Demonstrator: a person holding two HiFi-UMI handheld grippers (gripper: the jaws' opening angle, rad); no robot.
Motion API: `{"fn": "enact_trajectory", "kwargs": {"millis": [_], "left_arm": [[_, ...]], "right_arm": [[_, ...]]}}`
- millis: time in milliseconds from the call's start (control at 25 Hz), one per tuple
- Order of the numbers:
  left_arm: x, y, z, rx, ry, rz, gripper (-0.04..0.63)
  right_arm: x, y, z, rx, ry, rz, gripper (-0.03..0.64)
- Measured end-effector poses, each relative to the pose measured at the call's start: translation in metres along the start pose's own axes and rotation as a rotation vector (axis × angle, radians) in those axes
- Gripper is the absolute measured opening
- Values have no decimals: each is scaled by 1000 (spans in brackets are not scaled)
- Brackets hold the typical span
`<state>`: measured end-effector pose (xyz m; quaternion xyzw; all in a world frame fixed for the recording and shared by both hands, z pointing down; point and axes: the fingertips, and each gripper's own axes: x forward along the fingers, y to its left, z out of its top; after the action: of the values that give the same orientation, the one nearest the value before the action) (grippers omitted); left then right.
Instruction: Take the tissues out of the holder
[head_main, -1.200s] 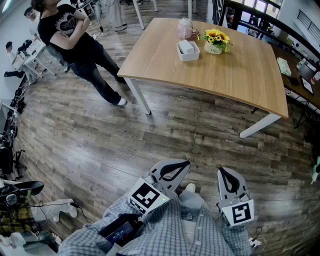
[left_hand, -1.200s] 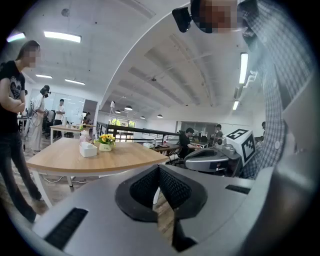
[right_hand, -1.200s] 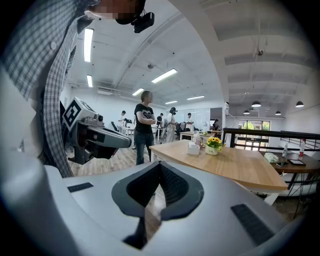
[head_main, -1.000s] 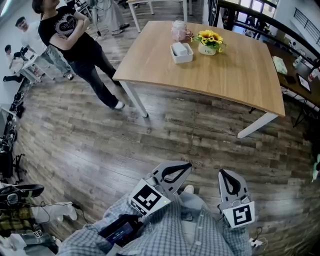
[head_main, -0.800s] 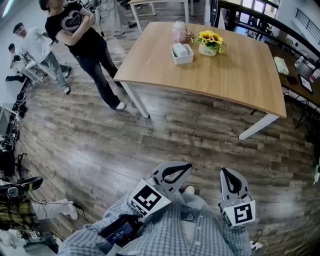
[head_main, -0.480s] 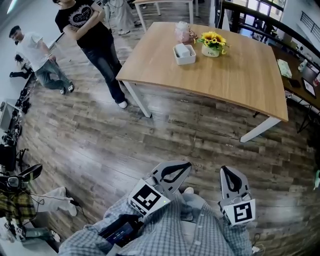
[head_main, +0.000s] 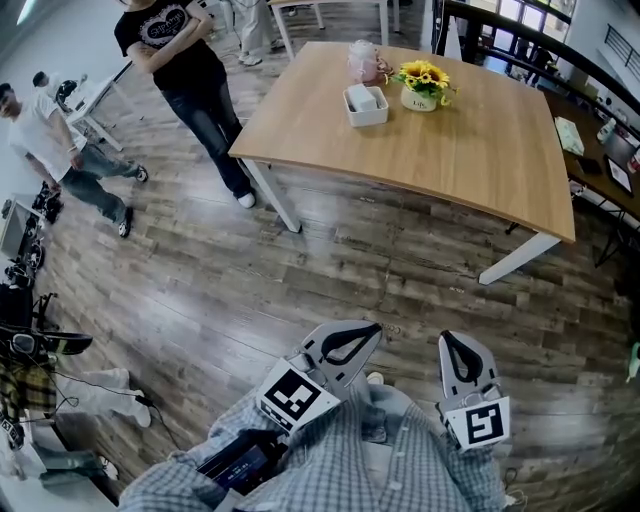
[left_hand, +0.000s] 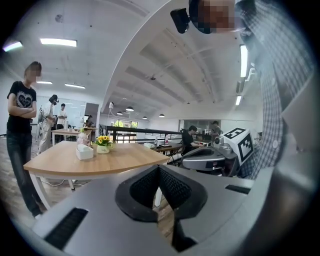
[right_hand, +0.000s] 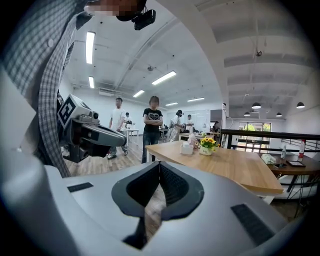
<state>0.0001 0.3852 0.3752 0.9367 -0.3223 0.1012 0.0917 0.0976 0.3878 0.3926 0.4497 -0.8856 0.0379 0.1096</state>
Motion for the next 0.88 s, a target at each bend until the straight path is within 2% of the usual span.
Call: {"fn": "enact_trajectory", "kwargs": {"millis": [560,880], "left_arm": [[-7,2,-9,-28,19,50,5],[10,17,-8,-25,31,21,5]], "right_arm": [[0,0,-10,-3,34,39,12],[16,-10,-16,31,43,21,12]]}}
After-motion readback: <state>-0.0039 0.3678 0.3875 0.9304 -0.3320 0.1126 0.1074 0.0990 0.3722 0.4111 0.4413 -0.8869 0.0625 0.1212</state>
